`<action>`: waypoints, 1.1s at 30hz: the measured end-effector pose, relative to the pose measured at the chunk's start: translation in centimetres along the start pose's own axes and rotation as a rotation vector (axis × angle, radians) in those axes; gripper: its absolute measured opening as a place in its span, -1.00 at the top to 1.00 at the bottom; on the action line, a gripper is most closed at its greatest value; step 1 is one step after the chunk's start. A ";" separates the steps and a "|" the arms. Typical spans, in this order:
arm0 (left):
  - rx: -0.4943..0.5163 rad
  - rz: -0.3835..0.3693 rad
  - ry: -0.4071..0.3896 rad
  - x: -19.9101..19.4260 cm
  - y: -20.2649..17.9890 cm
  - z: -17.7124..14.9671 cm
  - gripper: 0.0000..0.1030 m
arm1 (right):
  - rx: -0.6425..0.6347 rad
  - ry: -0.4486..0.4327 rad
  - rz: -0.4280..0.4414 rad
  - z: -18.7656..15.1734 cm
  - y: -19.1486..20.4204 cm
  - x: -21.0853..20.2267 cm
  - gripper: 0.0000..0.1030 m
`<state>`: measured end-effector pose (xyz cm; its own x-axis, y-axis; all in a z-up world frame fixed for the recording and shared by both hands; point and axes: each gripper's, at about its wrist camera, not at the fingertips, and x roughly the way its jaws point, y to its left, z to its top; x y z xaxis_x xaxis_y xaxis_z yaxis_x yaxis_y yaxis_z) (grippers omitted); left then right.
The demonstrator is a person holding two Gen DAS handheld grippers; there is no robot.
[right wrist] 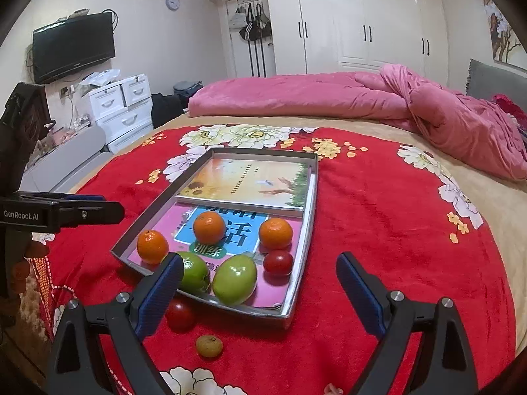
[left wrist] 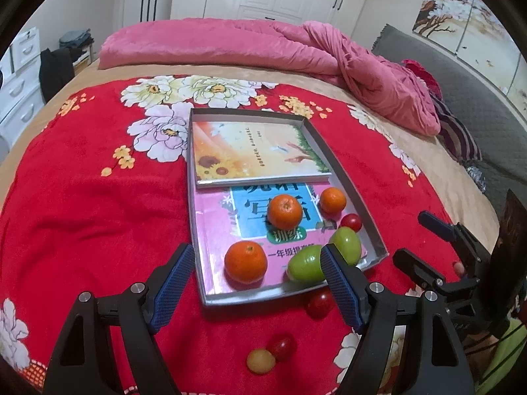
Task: Organize fruits
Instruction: 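Withdraw both open grippers from the tray toward the loose fruit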
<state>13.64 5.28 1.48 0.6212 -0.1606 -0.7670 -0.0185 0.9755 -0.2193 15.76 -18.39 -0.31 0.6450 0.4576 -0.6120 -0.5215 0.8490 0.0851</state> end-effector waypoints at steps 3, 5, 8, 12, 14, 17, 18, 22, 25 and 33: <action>-0.001 0.004 0.004 -0.1 0.1 -0.3 -0.55 | -0.008 0.004 0.008 -0.1 0.3 0.0 -0.83; 0.001 0.006 0.005 -0.3 0.1 -0.5 -0.55 | -0.012 0.007 0.012 -0.2 0.4 0.0 -0.83; 0.005 0.008 0.006 -0.5 0.0 -0.6 -0.55 | -0.018 0.009 0.020 -0.3 0.7 -0.1 -0.83; 0.007 0.014 0.008 -0.6 0.0 -0.8 -0.55 | -0.029 0.018 0.027 -0.5 1.1 0.0 -0.84; 0.011 0.017 0.008 -0.8 0.1 -1.0 -0.55 | -0.032 0.022 0.031 -0.6 1.3 0.1 -0.84; 0.020 0.025 0.017 -0.9 0.1 -1.4 -0.55 | -0.036 0.029 0.041 -0.7 1.6 0.2 -0.84; 0.021 0.025 0.019 -0.9 0.1 -1.5 -0.55 | -0.041 0.030 0.044 -0.7 1.8 0.2 -0.84; 0.025 0.028 0.029 -1.1 0.2 -2.0 -0.55 | -0.056 0.038 0.052 -0.9 2.4 0.2 -0.84; 0.028 0.027 0.028 -1.1 0.2 -2.2 -0.55 | -0.064 0.044 0.058 -1.1 2.7 0.3 -0.84; 0.029 0.032 0.045 -1.5 0.5 -3.1 -0.55 | -0.082 0.062 0.074 -1.5 3.5 0.4 -0.84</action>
<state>10.29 5.58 0.60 0.5847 -0.1351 -0.7999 -0.0145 0.9841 -0.1768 13.34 -15.69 -1.43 0.5685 0.4990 -0.6540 -0.6124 0.7876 0.0686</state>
